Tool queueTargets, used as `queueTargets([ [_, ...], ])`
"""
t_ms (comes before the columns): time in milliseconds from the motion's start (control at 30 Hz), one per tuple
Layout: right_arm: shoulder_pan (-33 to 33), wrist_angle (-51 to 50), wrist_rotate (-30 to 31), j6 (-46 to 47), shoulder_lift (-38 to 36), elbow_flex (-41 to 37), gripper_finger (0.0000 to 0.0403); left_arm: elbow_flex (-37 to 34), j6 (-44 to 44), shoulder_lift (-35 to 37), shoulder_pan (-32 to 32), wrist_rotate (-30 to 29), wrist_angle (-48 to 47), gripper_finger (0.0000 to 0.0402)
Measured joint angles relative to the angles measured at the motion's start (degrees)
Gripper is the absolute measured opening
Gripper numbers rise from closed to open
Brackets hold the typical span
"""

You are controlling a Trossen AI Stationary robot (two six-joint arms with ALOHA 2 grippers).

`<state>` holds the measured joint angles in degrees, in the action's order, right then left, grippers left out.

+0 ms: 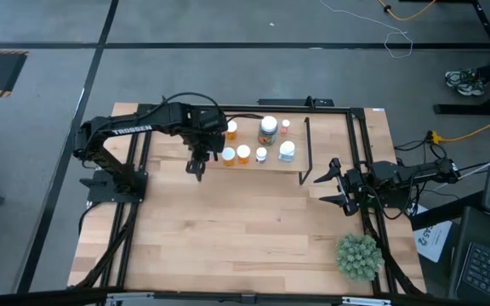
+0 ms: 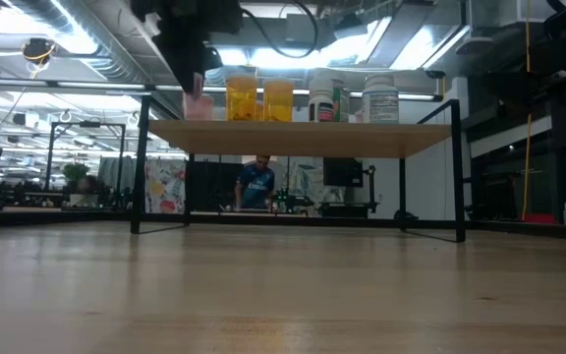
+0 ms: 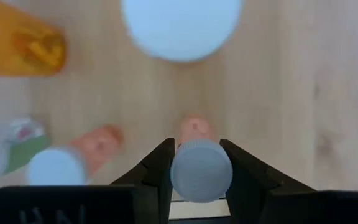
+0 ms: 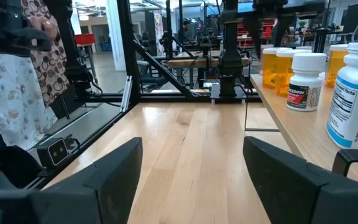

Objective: Pick and place medicine bottles onto shelf by color
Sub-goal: Put the pink pill bottle on the shelf

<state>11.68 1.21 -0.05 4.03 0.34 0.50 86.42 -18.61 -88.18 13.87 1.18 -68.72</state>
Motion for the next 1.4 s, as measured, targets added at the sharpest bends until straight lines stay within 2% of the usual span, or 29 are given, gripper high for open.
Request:
queueTargets([
  [167, 0.0, 0.0, 0.0, 0.0, 0.0, 0.01, 0.0282, -0.01, 0.15, 0.0, 0.0, -3.39, -0.01, 0.0104],
  [633, 0.0, 0.0, 0.0, -0.01, 0.0, 0.01, 0.0282, -0.01, 1.22, 0.0, 0.0, -3.87, -0.01, 0.0109],
  [1400, 0.0, 0.0, 0.0, -0.02, 0.0, 0.01, 0.0282, -0.01, 7.68, 0.0, 0.0, -5.16, 0.13, 0.0181],
])
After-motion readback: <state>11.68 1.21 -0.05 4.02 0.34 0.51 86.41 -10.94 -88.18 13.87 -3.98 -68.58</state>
